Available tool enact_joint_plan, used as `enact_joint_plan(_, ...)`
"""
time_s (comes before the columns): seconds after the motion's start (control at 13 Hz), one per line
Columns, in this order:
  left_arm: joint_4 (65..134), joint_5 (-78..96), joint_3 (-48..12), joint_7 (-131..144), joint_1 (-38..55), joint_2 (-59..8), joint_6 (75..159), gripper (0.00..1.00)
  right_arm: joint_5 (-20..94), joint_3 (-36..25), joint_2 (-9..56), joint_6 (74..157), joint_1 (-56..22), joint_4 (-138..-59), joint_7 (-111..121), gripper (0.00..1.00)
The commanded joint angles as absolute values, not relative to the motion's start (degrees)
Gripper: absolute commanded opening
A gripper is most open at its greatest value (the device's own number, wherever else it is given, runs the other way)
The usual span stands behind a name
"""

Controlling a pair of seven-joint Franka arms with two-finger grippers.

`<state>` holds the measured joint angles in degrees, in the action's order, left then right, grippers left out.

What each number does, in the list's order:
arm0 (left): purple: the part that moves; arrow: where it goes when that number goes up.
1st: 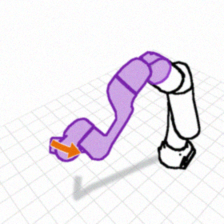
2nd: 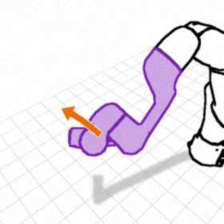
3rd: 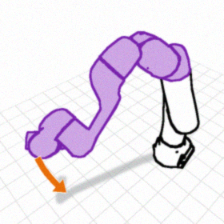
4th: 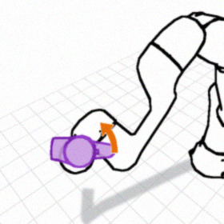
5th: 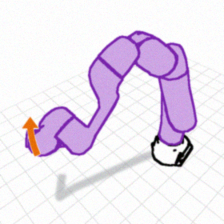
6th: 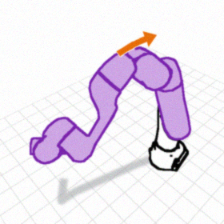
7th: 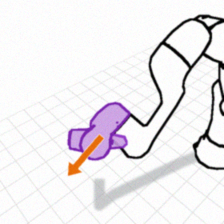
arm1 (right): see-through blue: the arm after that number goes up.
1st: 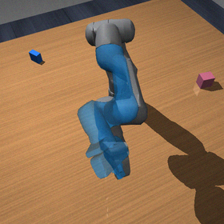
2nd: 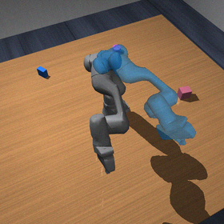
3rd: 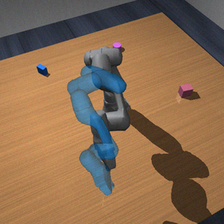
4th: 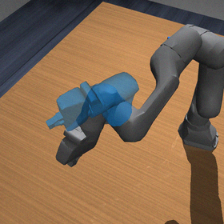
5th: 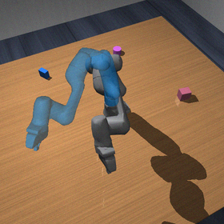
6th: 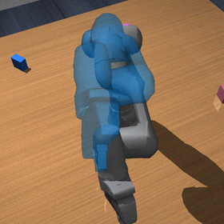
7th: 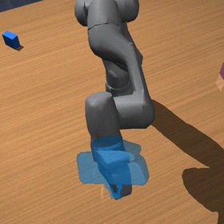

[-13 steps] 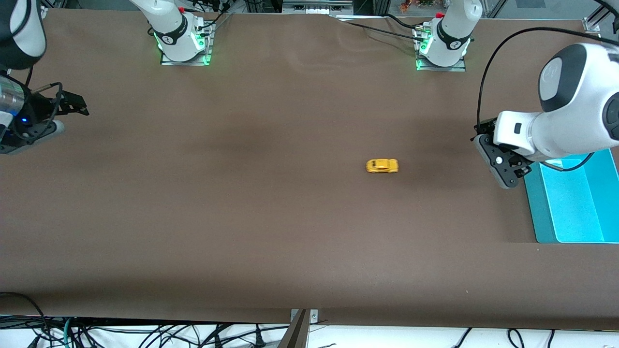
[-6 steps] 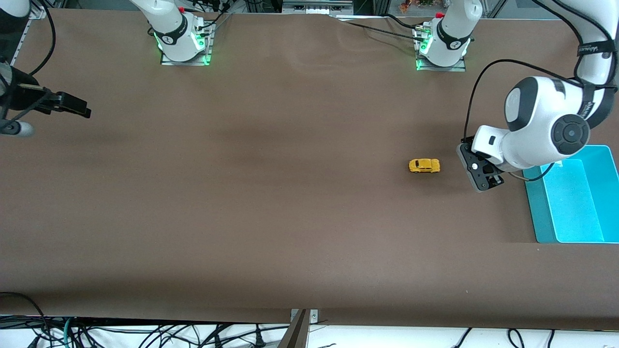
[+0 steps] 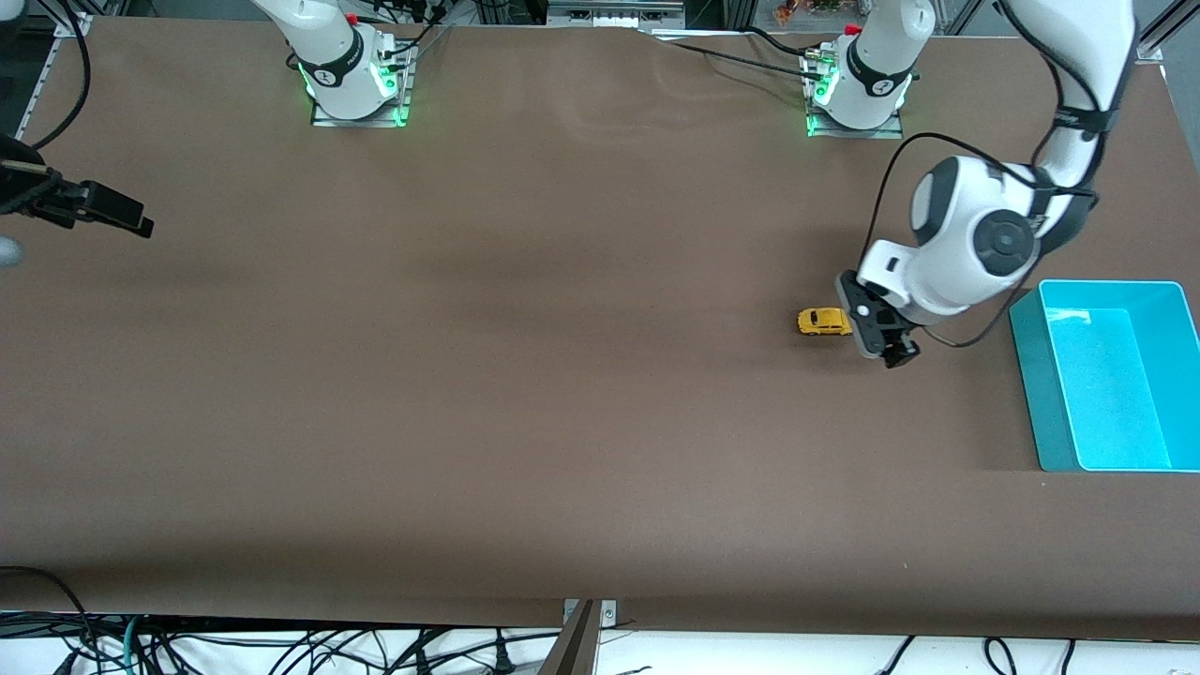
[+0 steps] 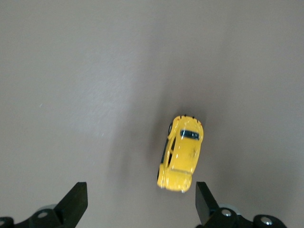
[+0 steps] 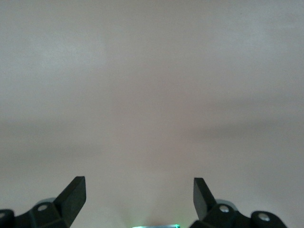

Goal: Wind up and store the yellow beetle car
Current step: 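Lower the left gripper onto the yellow car and close it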

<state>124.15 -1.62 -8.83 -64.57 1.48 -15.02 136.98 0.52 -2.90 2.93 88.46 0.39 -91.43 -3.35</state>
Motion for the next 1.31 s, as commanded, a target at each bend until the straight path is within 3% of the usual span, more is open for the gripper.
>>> enact_joint_plan(0.0,128.0,-5.0,-9.7,-65.2,0.7,-16.6,144.6,1.0,1.3,-2.7,3.0,88.9,0.4,-91.2,-4.3,1.0)
enact_joint_plan(0.31,130.7,-8.3,-9.7,-65.2,1.1,-20.3,152.1,1.0,1.5,-2.8,3.1,88.9,0.4,-91.2,-4.1,1.0)
enact_joint_plan(0.62,132.4,-8.3,-9.7,-65.1,1.8,-20.5,154.1,1.0,1.5,-2.8,3.2,89.1,0.4,-91.1,-4.0,1.0)
enact_joint_plan(1.24,131.9,-8.3,-9.8,-65.7,1.5,-18.3,151.3,1.0,1.6,-3.0,3.3,88.5,0.5,-91.1,-3.9,1.0)
